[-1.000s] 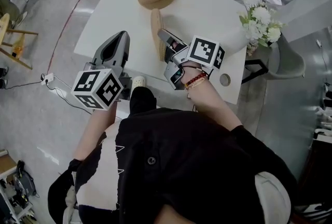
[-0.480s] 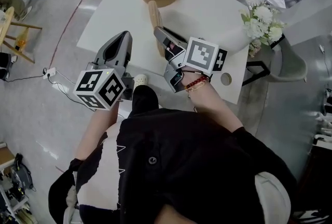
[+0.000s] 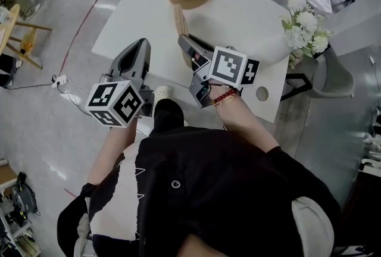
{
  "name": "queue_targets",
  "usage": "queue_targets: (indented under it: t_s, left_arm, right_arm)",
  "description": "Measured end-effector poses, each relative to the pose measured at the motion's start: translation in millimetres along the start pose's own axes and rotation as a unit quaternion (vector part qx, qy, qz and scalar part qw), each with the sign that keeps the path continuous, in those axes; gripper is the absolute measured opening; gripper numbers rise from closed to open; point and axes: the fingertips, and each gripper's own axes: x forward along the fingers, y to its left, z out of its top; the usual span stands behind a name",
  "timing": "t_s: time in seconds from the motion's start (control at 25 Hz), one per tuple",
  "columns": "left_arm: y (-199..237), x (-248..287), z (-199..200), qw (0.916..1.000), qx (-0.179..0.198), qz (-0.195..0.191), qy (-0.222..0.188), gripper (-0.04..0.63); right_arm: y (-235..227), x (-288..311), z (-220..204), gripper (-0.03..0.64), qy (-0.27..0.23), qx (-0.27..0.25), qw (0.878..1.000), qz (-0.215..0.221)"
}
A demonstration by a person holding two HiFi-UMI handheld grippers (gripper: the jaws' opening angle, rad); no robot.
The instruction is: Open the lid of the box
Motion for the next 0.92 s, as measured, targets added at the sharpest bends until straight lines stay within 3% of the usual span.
queue_targets:
  t_s: [0.92]
  left_arm:
    - [16,12,3,0.9997,-0.002,0.024,-0.002,0.011]
  right_arm:
    - [-6,20,4,0.072,0.024,-0.013,1.000,0.011]
